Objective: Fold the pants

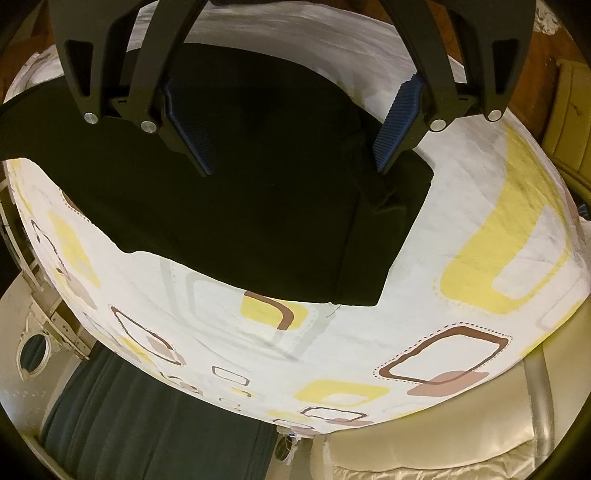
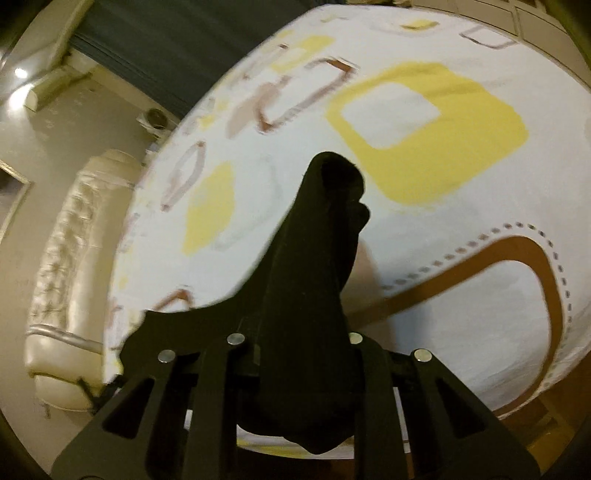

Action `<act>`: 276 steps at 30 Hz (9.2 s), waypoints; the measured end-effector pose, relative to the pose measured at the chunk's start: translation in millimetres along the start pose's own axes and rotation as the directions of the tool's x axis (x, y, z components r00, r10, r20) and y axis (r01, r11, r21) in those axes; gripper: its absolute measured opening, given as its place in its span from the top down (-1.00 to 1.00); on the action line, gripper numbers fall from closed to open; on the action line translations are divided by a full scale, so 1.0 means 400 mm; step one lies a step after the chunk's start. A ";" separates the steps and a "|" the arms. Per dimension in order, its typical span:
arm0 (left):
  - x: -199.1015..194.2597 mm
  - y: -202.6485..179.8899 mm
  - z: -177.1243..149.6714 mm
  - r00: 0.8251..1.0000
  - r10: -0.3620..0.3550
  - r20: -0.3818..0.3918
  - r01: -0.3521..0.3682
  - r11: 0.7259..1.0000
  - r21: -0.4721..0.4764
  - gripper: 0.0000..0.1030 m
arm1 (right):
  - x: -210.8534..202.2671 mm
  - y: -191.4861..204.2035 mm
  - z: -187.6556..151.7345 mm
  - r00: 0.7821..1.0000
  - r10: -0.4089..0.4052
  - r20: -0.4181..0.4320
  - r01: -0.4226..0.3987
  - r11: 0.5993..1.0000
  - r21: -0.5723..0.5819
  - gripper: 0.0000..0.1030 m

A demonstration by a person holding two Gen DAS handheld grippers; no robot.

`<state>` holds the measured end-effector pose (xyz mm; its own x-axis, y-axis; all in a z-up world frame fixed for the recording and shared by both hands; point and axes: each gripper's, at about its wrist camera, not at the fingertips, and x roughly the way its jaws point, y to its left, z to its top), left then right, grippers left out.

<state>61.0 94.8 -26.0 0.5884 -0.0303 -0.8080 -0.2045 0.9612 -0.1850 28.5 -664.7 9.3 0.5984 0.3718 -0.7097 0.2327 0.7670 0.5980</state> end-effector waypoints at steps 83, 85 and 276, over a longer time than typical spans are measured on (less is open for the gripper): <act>-0.023 0.013 0.011 0.999 -0.038 0.012 0.037 0.999 0.029 -0.65 | 0.581 0.740 -0.579 0.915 0.152 -0.373 -0.278 0.909 -0.310 -0.15; -0.026 0.027 0.017 0.999 -0.046 0.012 0.046 0.998 0.031 -0.65 | 0.557 0.738 -0.568 0.914 0.192 -0.356 -0.305 0.906 -0.294 -0.15; -0.135 -0.940 -0.206 0.939 -0.312 -0.144 0.338 0.767 0.545 -0.55 | 0.049 0.123 -0.422 0.932 0.309 0.188 -0.331 0.938 0.101 -0.27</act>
<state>41.9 -287.4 41.0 0.5036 -0.3678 -0.7818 0.4690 0.8763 -0.1101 -77.8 -531.3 -37.9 0.7738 0.4852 -0.4072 0.0974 0.5440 0.8334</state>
